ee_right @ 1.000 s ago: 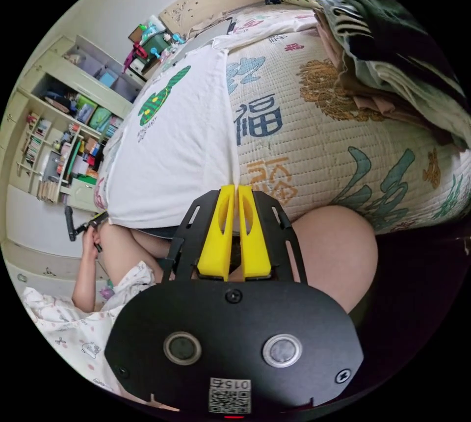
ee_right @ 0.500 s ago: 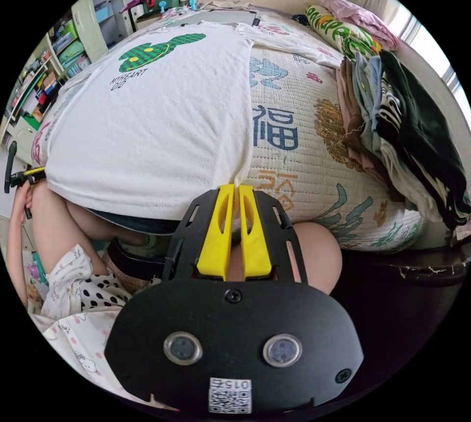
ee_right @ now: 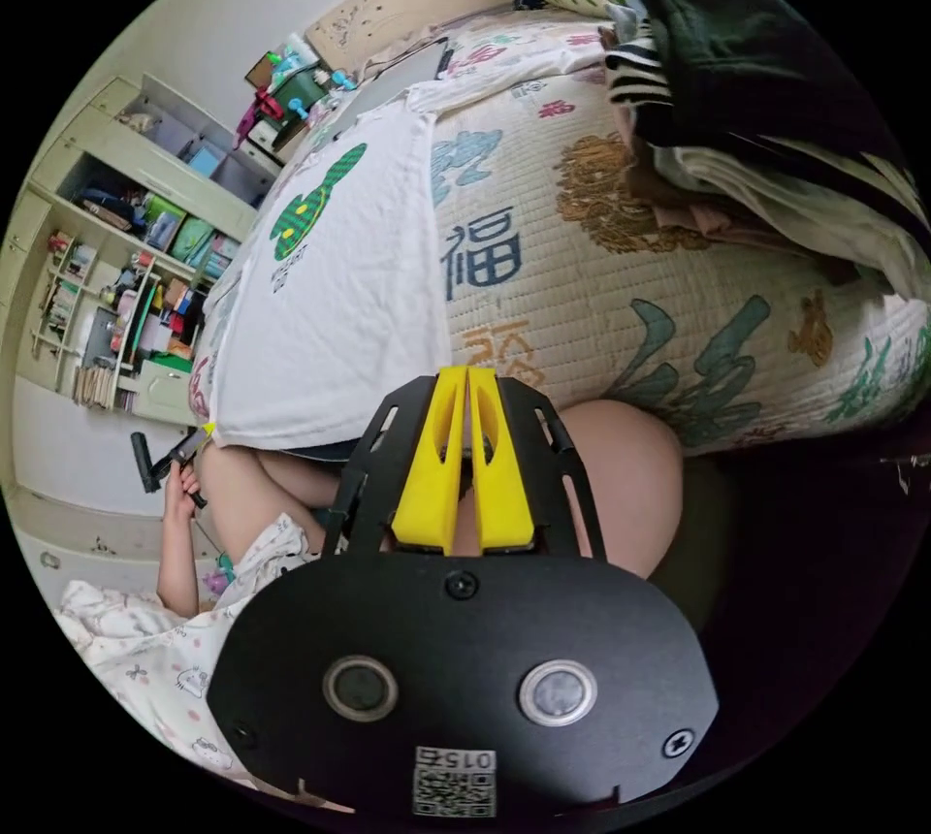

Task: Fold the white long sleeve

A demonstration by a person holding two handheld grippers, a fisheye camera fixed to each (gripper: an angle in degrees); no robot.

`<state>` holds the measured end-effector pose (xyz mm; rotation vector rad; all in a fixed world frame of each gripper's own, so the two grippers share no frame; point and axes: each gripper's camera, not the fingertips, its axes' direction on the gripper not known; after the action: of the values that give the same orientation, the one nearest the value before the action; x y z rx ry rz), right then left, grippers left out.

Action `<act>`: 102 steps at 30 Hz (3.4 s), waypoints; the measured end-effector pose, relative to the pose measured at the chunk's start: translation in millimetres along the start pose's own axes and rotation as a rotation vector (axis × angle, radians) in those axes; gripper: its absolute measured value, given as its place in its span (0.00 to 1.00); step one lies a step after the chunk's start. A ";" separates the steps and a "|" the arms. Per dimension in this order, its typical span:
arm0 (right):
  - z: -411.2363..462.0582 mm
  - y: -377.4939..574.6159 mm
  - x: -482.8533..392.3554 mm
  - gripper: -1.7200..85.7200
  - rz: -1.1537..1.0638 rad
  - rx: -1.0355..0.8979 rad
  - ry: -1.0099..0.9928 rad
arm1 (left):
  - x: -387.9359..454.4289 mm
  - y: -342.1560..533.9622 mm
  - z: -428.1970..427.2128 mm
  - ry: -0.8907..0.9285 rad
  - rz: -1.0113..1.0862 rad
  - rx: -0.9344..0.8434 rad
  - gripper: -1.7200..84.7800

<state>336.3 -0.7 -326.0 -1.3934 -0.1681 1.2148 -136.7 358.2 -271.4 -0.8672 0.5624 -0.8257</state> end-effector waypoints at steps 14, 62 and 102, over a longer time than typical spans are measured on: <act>-70.9 -11.1 -53.4 0.01 -0.100 0.084 -0.093 | 58.7 -8.6 -90.6 -0.031 0.161 0.291 0.01; 24.1 -683.9 -65.8 0.15 0.261 0.293 0.078 | 406.1 -227.6 163.7 -0.164 0.657 -0.038 0.01; 16.4 -274.4 -275.7 0.02 -0.550 -0.044 -0.435 | 205.6 -317.4 303.0 0.147 0.220 -0.028 0.17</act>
<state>351.5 -112.9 46.5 -1.0027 -0.8297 1.0279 73.5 201.3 136.0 -0.7574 0.7859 -0.6849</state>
